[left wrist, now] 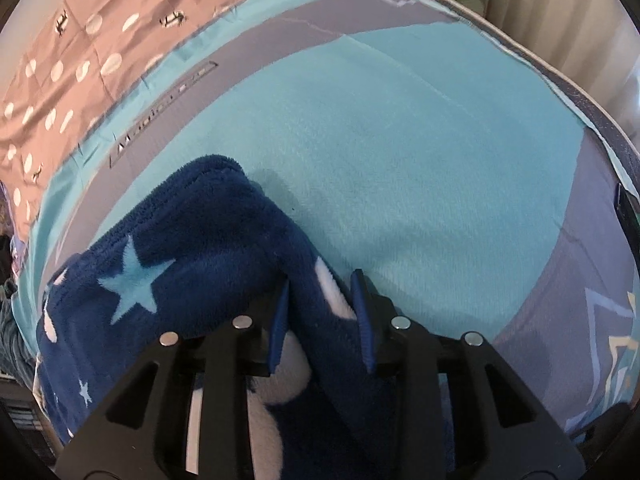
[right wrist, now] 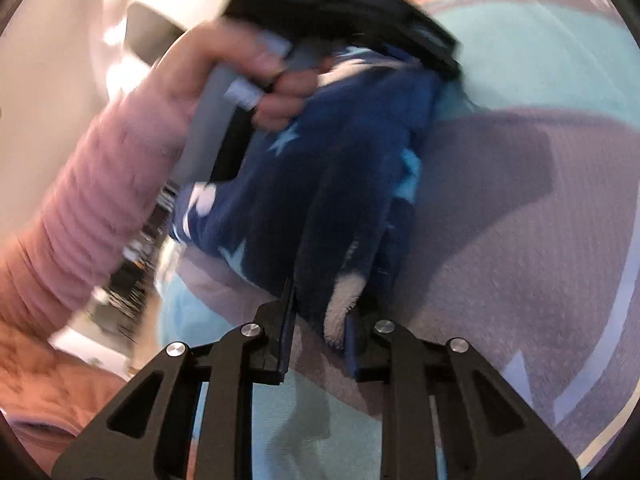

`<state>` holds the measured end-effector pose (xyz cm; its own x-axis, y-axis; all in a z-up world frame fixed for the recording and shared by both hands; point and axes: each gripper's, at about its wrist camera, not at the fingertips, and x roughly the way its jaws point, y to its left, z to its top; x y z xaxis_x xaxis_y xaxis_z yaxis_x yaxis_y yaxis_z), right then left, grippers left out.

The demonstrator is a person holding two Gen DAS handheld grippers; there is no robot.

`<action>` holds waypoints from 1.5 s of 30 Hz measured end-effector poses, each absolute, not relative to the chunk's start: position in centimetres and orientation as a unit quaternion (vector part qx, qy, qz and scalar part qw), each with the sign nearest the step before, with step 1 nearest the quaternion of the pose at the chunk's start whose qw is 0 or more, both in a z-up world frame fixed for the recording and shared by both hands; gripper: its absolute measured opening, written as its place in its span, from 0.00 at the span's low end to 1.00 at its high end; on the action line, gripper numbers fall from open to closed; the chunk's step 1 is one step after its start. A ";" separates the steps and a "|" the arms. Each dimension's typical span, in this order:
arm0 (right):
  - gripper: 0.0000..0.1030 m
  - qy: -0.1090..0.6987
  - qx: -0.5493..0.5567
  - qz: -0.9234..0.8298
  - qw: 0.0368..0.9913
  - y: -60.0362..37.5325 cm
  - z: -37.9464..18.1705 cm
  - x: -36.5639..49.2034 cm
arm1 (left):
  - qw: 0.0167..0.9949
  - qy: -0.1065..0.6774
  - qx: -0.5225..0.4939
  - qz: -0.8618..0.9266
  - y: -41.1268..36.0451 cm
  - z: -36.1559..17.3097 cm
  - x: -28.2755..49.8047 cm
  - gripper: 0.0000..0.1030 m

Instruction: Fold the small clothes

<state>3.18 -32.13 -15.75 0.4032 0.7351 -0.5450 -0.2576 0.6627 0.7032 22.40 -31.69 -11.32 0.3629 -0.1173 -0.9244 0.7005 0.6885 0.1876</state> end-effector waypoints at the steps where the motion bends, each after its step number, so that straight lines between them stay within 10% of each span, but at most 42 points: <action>1: 0.19 0.452 0.279 0.300 0.792 -32.6 -15.6 3.2 | 0.777 0.490 0.285 -0.274 -31.3 -10.8 21.9 0.32; 8: 0.24 0.407 0.271 0.173 0.855 -35.9 -12.3 -0.9 | 0.832 0.409 0.203 -0.315 -22.3 -4.0 16.6 0.56; 16: 0.23 0.391 0.223 0.206 0.869 -28.7 -10.6 1.3 | 0.870 0.381 0.172 -0.262 -8.8 -5.1 10.8 0.58; 19: 0.01 0.425 0.140 0.105 0.888 -27.8 -13.3 2.8 | 0.868 0.409 0.135 -0.249 -4.5 -8.9 10.7 0.75; 34: 0.14 0.404 0.111 0.035 0.907 -23.9 -7.3 1.0 | 0.937 0.282 -0.040 -0.205 12.5 -5.2 3.0 0.72; 39: 0.27 0.393 0.058 0.078 0.914 -18.3 -4.2 4.8 | 0.920 0.322 -0.111 -0.193 20.9 -7.7 3.2 0.19; 43: 0.34 0.397 0.009 0.133 0.908 -12.0 -2.5 8.3 | 0.910 0.329 -0.123 -0.219 22.5 -9.4 3.4 0.23; 45: 0.39 0.403 -0.017 0.149 0.903 -9.5 -2.3 9.5 | 0.907 0.328 -0.124 -0.233 22.4 -9.8 3.9 0.53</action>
